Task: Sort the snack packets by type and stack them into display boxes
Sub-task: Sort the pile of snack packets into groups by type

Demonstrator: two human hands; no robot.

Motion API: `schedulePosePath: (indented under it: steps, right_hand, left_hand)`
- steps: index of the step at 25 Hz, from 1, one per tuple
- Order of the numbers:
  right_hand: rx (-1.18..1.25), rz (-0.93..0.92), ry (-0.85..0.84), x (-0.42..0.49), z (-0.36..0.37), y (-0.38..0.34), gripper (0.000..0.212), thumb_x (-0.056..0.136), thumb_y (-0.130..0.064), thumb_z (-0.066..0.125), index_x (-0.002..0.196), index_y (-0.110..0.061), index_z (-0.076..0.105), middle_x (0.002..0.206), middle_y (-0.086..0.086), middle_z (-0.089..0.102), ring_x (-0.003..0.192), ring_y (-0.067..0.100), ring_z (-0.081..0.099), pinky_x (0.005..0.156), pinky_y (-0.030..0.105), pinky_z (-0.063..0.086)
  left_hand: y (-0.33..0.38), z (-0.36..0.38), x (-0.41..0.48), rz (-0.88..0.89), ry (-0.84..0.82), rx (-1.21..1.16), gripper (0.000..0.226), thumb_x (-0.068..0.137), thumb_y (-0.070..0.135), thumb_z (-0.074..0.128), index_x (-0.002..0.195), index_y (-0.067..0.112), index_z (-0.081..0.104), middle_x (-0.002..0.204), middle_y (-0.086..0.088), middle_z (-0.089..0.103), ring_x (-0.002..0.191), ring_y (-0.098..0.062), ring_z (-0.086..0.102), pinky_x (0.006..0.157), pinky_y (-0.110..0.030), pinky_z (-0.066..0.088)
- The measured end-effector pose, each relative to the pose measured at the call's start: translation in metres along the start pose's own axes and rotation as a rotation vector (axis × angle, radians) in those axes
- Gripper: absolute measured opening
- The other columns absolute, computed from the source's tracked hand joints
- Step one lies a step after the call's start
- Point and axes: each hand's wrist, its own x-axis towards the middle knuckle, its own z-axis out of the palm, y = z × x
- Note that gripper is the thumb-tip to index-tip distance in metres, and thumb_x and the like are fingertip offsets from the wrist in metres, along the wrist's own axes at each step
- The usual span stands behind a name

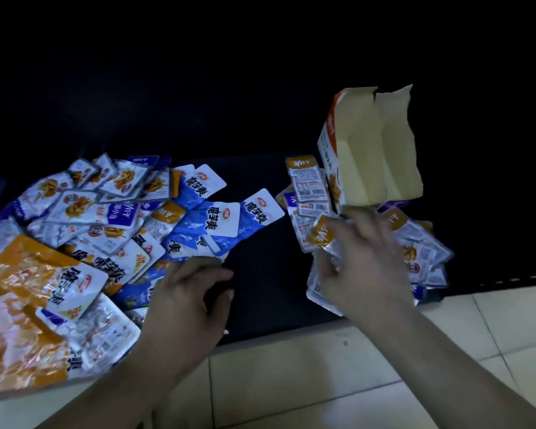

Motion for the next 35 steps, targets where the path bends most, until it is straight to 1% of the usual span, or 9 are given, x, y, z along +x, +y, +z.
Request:
schedulePosePath:
  steps: [5, 8, 12, 15, 18, 22, 27, 30, 35]
  right_hand:
    - [0.486, -0.167, -0.275, -0.018, 0.031, -0.054, 0.043, 0.097, -0.038, 0.06, 0.139, -0.027, 0.061, 0.139, -0.012, 0.054, 0.131, 0.008, 0.049, 0.102, 0.032, 0.05]
    - [0.473, -0.311, -0.427, -0.022, 0.05, -0.085, 0.055, 0.101, -0.039, 0.059, 0.153, -0.033, 0.042, 0.162, -0.02, 0.029, 0.153, -0.001, 0.013, 0.119, 0.029, 0.035]
    - [0.248, -0.499, -0.543, -0.018, 0.068, -0.127, 0.077, 0.098, -0.064, 0.049, 0.162, -0.039, 0.014, 0.167, -0.025, -0.01, 0.149, -0.006, -0.024, 0.123, 0.026, 0.013]
    - [0.168, -0.5, -0.562, -0.013, 0.082, -0.147, 0.089, 0.089, -0.078, 0.047, 0.162, -0.043, 0.008, 0.166, -0.029, -0.004, 0.153, -0.004, -0.011, 0.122, 0.024, 0.018]
    - [0.14, -0.44, -0.416, -0.011, 0.091, -0.156, 0.088, 0.082, -0.073, 0.063, 0.157, -0.037, 0.034, 0.155, -0.026, 0.035, 0.144, 0.002, 0.028, 0.088, 0.024, 0.05]
    - [0.109, -0.443, -0.329, -0.007, 0.095, -0.162, 0.07, 0.076, -0.065, 0.075, 0.136, -0.034, 0.06, 0.132, -0.023, 0.056, 0.121, 0.008, 0.049, 0.062, 0.022, 0.047]
    - [0.143, -0.374, -0.235, -0.003, 0.089, -0.175, 0.055, 0.084, -0.051, 0.072, 0.133, -0.029, 0.062, 0.129, -0.011, 0.059, 0.12, 0.02, 0.055, 0.076, 0.04, 0.057]
    - [0.146, -0.49, -0.114, -0.001, 0.088, -0.195, 0.049, 0.089, -0.045, 0.064, 0.132, -0.021, 0.066, 0.128, -0.001, 0.06, 0.116, 0.027, 0.055, 0.082, 0.044, 0.056]
    - [0.411, -0.374, -0.292, 0.007, 0.091, -0.206, 0.047, 0.095, -0.051, 0.062, 0.137, -0.031, 0.061, 0.143, -0.017, 0.05, 0.124, 0.008, 0.05, 0.085, 0.034, 0.052]
  left_hand:
    - [-0.036, -0.063, -0.008, -0.092, -0.129, 0.541, 0.065, 0.062, 0.059, 0.07, 0.121, 0.032, 0.073, 0.132, -0.003, 0.06, 0.118, -0.039, 0.051, 0.086, -0.057, 0.046]
    - [-0.056, -0.09, -0.033, -0.146, -0.231, 0.602, 0.092, 0.054, 0.075, 0.066, 0.137, 0.036, 0.059, 0.147, -0.002, 0.048, 0.125, -0.038, 0.046, 0.089, -0.056, 0.048]
    - [-0.084, -0.096, -0.06, -0.159, -0.254, 0.472, 0.106, 0.055, 0.077, 0.07, 0.148, 0.03, 0.051, 0.163, 0.005, 0.037, 0.136, -0.035, 0.043, 0.1, -0.055, 0.046]
    - [-0.103, -0.097, -0.07, -0.024, -0.145, 0.311, 0.093, 0.068, 0.069, 0.08, 0.145, 0.022, 0.056, 0.164, 0.002, 0.036, 0.141, -0.033, 0.042, 0.105, -0.053, 0.046]
    - [-0.111, -0.109, -0.076, -0.037, -0.005, 0.273, 0.086, 0.074, 0.06, 0.082, 0.144, 0.018, 0.057, 0.159, -0.007, 0.042, 0.14, -0.034, 0.043, 0.112, -0.049, 0.041]
    - [-0.13, -0.117, -0.095, -0.133, 0.099, 0.356, 0.087, 0.079, 0.066, 0.076, 0.144, 0.012, 0.056, 0.157, -0.013, 0.043, 0.141, -0.04, 0.041, 0.11, -0.058, 0.04]
    - [-0.14, -0.117, -0.086, -0.309, 0.025, 0.267, 0.107, 0.078, 0.084, 0.06, 0.162, 0.027, 0.026, 0.171, -0.01, 0.015, 0.16, -0.028, 0.005, 0.126, -0.049, 0.018]
    - [-0.152, -0.113, -0.083, -0.294, 0.026, 0.247, 0.094, 0.085, 0.078, 0.06, 0.161, 0.033, 0.028, 0.17, -0.01, 0.021, 0.159, -0.029, 0.012, 0.123, -0.051, 0.026]
    - [-0.167, -0.125, -0.083, -0.238, 0.053, 0.314, 0.077, 0.091, 0.06, 0.058, 0.157, 0.024, 0.04, 0.167, -0.013, 0.028, 0.157, -0.035, 0.018, 0.119, -0.059, 0.033]
